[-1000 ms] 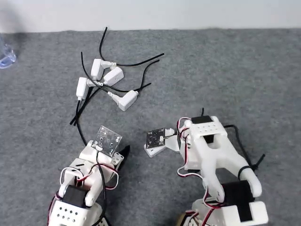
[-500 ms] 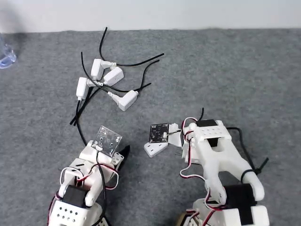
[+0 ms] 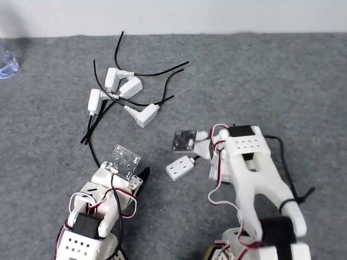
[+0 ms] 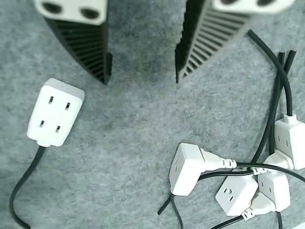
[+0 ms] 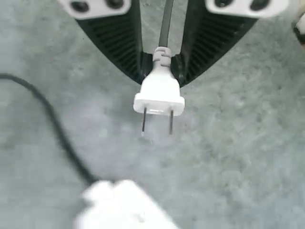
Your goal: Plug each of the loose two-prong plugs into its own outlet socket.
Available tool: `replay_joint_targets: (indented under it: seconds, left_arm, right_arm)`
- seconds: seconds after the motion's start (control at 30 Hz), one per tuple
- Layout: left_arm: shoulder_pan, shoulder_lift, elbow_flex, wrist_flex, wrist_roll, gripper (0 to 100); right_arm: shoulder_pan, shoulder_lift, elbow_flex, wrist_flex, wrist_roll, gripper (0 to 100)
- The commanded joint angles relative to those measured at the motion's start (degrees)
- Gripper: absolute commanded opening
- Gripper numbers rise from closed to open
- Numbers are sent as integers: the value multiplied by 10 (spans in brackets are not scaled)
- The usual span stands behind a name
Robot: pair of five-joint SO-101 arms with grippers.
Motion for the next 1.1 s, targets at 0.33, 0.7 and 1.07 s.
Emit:
replay_joint_targets:
  seconds: [0.33,0.7,1.07]
  left_arm:
    - [114,-6,-219,85,110,206]
    - [132,-6,-143,30,113,206]
    - [90,-127,-143,76,115,206]
  right_arm:
    - [-95,-165,-47,17,-229,9]
    - [-222,-218,-135,162,-273,9]
    - [-277,-218,-150,198,-296,9]
